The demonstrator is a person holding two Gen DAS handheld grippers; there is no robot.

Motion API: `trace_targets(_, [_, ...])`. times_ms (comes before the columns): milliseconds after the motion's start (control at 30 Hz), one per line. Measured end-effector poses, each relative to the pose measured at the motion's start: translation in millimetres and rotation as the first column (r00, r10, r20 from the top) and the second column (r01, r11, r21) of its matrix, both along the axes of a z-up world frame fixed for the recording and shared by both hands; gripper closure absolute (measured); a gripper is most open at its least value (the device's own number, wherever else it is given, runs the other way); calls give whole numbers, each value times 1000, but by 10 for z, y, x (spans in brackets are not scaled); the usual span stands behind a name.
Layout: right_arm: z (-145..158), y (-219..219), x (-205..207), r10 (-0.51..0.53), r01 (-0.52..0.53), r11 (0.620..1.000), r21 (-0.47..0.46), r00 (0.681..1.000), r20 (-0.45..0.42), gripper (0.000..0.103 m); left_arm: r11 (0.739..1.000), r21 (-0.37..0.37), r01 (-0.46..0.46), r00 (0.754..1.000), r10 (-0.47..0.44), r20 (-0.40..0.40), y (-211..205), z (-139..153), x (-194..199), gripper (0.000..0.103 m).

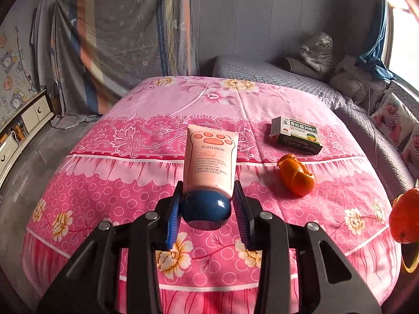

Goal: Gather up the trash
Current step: 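Carry the orange peel and the cream tube over the yellow bin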

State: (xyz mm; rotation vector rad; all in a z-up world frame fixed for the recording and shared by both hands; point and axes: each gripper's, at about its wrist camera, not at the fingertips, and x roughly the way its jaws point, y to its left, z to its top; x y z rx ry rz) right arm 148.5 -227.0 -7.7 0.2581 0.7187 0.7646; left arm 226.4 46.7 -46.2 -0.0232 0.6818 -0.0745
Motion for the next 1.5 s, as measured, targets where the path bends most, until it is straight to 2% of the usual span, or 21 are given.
trace_targets(200, [-129,-204,-154,-58,58,998,8,998,-33,91,995,6,102,989,-102,108,-235,374,-503,69])
trace_targets(433, [-41,-704,-277,-198,198,980,10,980,-8,91,971,32,235,948,-236,213,-671,744,-913,69])
trace_targets(667, [0,-1330,-388,-364,364,931,18,931,16,91,936,75,344,900,-351,256,-1120,929,-1114,69])
trace_targets(867, [-106,-1870,-535,-496,496,868,21,868,1,91,900,115,420,854,-435,286,-1492,1013,-1233,69])
trace_targets(933, [-182,-2027,-579,-533,533,846,22,846,-14,91,885,129,447,836,-464,294,-1619,1031,-1285,71])
trace_targets(967, [-222,-2095,-607,-549,549,835,20,836,-20,91,877,135,461,826,-480,297,-1683,1039,-1302,80])
trace_targets(1000, [-263,-2164,-643,-565,565,825,16,825,-23,91,869,142,473,815,-493,303,-1748,1052,-1325,82])
trace_targets(1133, [-455,-2411,-752,-621,622,783,10,783,-45,91,825,143,546,775,-563,288,-2059,1059,-1318,82])
trace_targets(1333, [-743,-2833,-939,-689,695,717,44,717,-107,91,754,108,647,731,-655,191,-2693,829,-993,83])
trace_targets(1433, [-835,-2996,-1031,-713,721,692,37,690,-124,91,720,127,682,697,-693,184,-2965,751,-973,83])
trace_targets(1500, [-897,-3097,-1105,-725,734,678,37,676,-134,91,699,103,708,680,-714,169,-3060,706,-955,83])
